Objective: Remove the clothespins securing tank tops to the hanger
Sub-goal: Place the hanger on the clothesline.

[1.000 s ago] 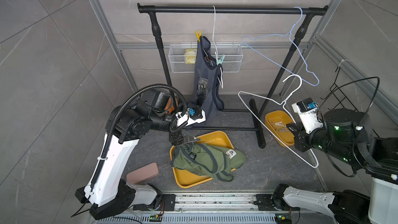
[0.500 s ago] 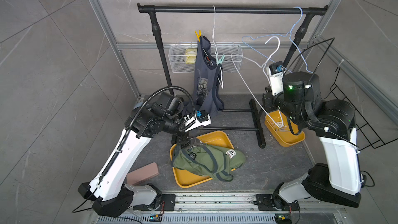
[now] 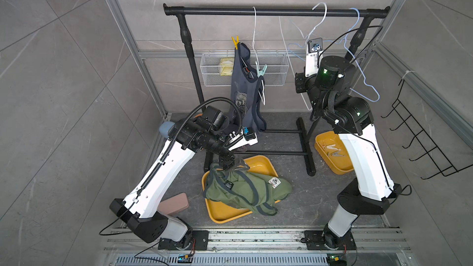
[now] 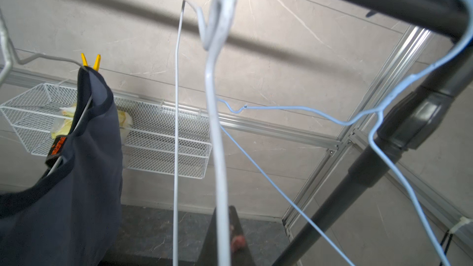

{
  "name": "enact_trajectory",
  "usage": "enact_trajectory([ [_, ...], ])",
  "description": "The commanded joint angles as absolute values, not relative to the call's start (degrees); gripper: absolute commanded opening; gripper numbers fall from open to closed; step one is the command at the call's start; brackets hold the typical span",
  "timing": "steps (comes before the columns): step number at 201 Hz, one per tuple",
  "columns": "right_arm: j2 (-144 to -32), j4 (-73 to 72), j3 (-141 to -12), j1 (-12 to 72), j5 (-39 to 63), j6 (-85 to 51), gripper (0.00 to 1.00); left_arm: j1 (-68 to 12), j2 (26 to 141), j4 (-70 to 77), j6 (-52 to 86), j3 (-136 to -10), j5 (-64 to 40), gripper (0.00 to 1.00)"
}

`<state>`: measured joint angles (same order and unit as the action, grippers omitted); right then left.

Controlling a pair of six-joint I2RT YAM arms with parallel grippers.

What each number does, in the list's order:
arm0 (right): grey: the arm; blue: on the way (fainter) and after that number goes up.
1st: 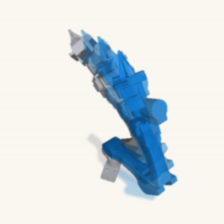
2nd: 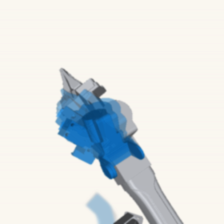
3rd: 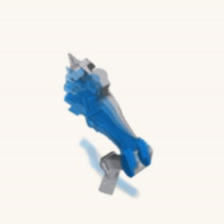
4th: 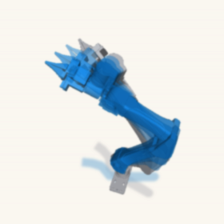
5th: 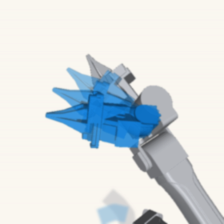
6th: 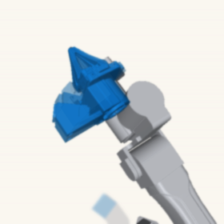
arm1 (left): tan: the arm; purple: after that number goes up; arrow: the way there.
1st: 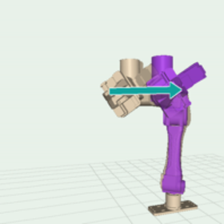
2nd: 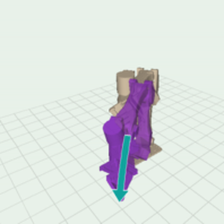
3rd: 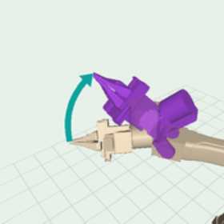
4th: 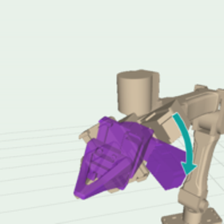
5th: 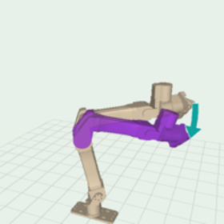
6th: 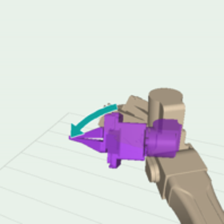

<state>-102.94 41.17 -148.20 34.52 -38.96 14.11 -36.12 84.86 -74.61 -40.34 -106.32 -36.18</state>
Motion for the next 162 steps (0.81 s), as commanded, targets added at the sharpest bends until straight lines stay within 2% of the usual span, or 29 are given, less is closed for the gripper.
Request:
enact_trajectory([
  [1,-107.2,33.6,-155.5,32.6,-38.0,17.1,0.0,-36.2,87.0,-78.7,-42.9,-111.2,-38.8,0.8],
  [31,-114.1,30.5,-162.4,31.8,-40.2,23.1,0.0,-36.2,90.2,-81.6,-43.8,-114.7,-40.6,0.79],
  [60,-117.1,28.0,-163.2,30.4,-40.5,24.7,0.0,-36.3,92.6,-82.7,-44.0,-116.7,-40.7,0.79],
  [162,-119.5,34.7,-162.7,23.9,-35.6,15.5,0.0,-36.3,94.1,-84.8,-45.1,-118.3,-41.3,0.79],
])
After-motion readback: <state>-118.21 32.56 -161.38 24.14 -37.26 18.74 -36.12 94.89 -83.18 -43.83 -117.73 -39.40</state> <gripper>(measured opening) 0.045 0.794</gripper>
